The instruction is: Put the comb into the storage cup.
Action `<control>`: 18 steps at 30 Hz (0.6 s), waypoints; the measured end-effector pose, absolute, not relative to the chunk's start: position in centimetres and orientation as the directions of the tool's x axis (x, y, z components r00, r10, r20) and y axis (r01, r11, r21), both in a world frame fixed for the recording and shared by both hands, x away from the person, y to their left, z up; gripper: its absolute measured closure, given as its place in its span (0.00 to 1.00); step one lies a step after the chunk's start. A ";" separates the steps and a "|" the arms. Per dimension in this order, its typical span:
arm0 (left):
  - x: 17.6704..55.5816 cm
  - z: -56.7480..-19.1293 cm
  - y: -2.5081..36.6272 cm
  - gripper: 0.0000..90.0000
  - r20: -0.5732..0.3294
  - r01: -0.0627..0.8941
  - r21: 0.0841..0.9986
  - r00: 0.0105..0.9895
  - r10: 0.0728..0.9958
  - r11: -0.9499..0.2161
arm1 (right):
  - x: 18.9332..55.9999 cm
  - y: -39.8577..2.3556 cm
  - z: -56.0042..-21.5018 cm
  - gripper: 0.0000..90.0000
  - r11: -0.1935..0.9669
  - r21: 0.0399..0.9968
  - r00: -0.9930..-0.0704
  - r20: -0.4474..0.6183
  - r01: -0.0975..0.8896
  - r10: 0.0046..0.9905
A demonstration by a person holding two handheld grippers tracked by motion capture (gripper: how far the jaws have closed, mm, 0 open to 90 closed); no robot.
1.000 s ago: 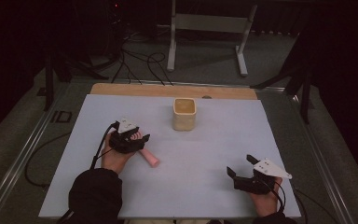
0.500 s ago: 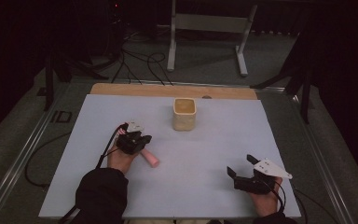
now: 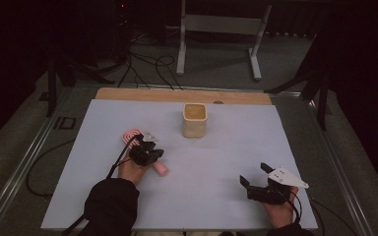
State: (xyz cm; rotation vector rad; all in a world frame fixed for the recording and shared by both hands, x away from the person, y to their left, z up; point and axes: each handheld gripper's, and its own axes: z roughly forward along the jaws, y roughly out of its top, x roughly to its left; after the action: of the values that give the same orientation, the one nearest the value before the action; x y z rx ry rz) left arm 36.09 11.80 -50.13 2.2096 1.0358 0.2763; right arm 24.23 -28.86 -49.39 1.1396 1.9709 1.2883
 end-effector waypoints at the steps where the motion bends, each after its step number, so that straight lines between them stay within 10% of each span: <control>1: 36.1 -50.2 11.7 1.00 -0.086 0.603 0.649 0.664 0.743 -0.464 | 24.2 -28.8 -49.4 0.09 0.196 0.909 -0.510 0.020 0.367 0.860; 18: 34.9 -50.9 13.0 1.00 -0.111 0.625 0.633 0.658 0.745 -0.458 | 24.3 -28.8 -49.4 0.09 0.197 0.907 -0.510 0.022 0.371 0.860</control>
State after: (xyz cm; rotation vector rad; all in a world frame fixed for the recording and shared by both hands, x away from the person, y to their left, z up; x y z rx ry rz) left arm 34.94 12.97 -50.87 2.2207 1.0555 0.2391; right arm 24.25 -28.79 -49.42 1.1441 1.9766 1.2805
